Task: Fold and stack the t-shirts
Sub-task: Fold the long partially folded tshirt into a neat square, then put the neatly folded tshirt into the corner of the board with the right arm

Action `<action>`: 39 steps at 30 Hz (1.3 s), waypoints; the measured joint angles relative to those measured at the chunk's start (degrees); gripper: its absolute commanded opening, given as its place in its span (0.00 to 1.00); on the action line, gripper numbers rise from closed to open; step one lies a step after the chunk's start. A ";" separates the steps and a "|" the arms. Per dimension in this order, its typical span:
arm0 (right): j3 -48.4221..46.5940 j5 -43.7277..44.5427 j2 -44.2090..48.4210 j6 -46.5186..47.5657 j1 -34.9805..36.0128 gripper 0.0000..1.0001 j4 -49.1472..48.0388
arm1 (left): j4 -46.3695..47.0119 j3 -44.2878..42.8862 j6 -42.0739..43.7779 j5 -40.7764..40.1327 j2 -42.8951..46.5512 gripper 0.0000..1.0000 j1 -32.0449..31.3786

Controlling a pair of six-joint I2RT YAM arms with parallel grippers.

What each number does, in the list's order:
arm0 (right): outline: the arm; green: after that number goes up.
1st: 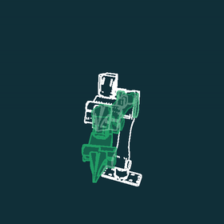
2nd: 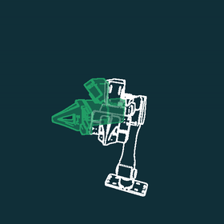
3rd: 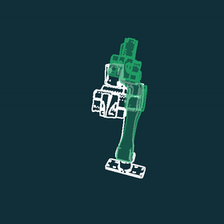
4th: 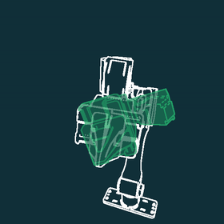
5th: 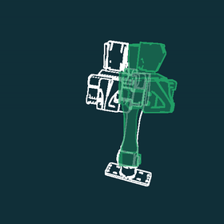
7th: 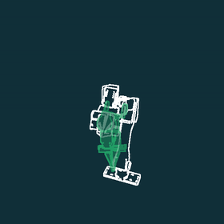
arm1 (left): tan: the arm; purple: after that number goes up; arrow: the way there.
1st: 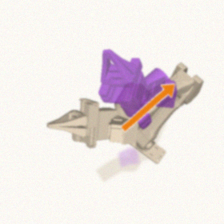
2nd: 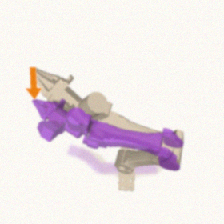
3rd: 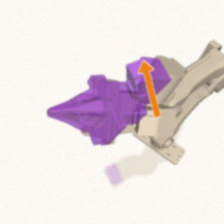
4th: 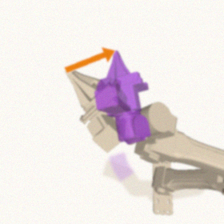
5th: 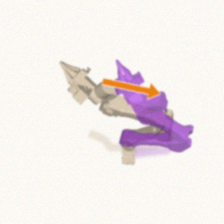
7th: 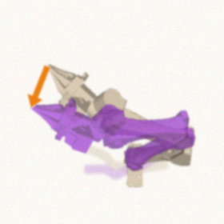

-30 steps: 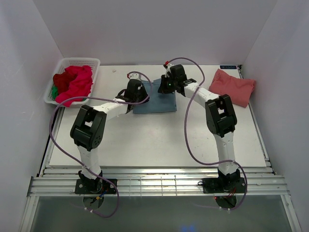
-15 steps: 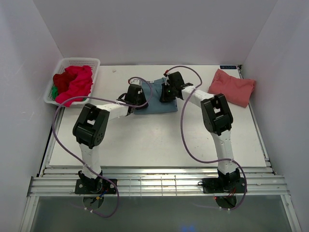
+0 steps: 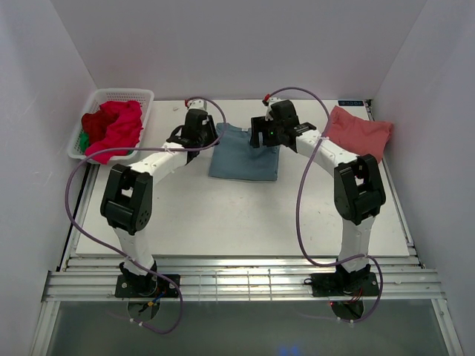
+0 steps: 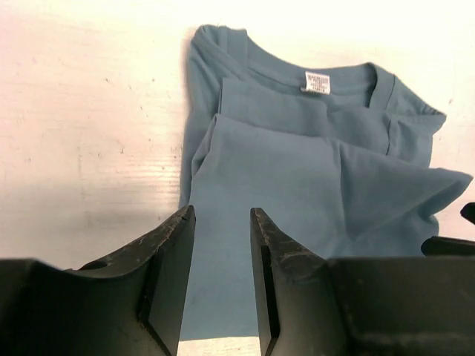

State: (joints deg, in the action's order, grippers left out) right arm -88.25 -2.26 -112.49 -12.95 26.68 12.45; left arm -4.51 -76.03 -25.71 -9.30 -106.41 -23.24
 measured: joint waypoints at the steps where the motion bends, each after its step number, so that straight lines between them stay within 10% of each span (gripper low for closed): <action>1: -0.68 0.09 0.00 0.68 -0.11 0.93 0.31 | -0.72 -0.85 0.02 0.44 -0.15 0.49 0.39; 19: 3.23 -1.70 -0.37 2.21 -2.95 0.93 3.98 | -15.39 -7.82 -1.03 14.01 -11.50 0.74 6.60; 30: 6.25 -0.90 -0.39 0.57 -3.85 0.95 3.74 | -11.50 -3.78 -3.74 17.29 -2.64 0.68 7.02; 39: 8.28 -1.09 -0.42 -0.79 -4.79 0.95 3.58 | -0.76 -8.87 -9.44 28.59 -5.90 0.43 7.02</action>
State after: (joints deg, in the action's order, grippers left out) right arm -79.96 -3.36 -112.90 -13.74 21.89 16.03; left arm -5.28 -84.90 -35.16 19.29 -112.31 -16.23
